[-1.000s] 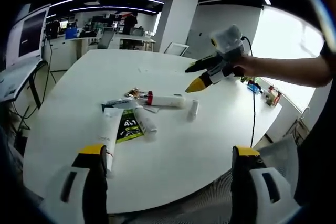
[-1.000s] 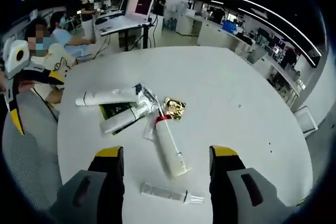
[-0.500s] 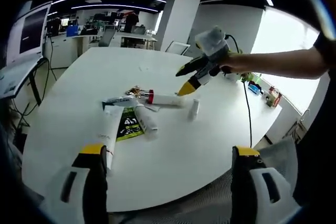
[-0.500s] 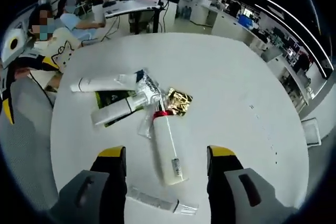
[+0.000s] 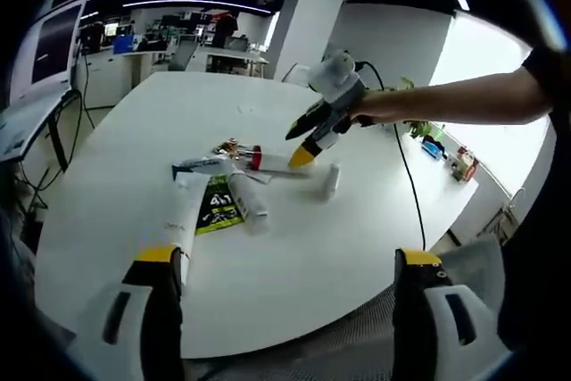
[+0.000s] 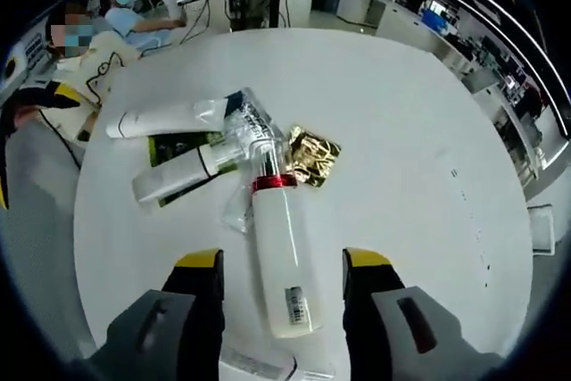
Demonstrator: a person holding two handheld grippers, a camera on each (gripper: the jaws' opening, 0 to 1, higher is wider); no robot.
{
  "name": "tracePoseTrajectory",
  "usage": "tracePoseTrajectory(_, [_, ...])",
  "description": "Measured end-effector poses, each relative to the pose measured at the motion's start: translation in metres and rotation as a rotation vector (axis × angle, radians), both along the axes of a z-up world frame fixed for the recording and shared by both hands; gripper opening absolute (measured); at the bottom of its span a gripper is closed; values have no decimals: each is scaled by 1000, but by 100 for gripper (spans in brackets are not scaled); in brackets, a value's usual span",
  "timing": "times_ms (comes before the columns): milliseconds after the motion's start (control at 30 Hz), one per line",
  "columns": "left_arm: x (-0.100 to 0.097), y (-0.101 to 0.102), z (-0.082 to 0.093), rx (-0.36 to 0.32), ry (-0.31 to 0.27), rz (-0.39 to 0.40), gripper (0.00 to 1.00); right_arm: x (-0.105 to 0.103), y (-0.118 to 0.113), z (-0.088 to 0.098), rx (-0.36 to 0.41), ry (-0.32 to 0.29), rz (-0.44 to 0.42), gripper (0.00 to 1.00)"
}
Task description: Arrange the skincare products in the storage area until every visible bottle or jar stands upright without overlapping.
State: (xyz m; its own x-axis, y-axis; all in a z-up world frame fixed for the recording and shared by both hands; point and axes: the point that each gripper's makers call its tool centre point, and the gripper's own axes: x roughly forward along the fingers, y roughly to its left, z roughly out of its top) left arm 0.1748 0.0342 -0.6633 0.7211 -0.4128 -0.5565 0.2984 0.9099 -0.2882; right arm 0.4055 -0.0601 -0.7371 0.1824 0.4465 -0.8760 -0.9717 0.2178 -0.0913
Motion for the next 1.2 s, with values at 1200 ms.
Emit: tracePoseTrajectory(1200, [6, 2, -9, -30, 44, 37, 91, 4, 13, -34, -85, 64, 123, 35])
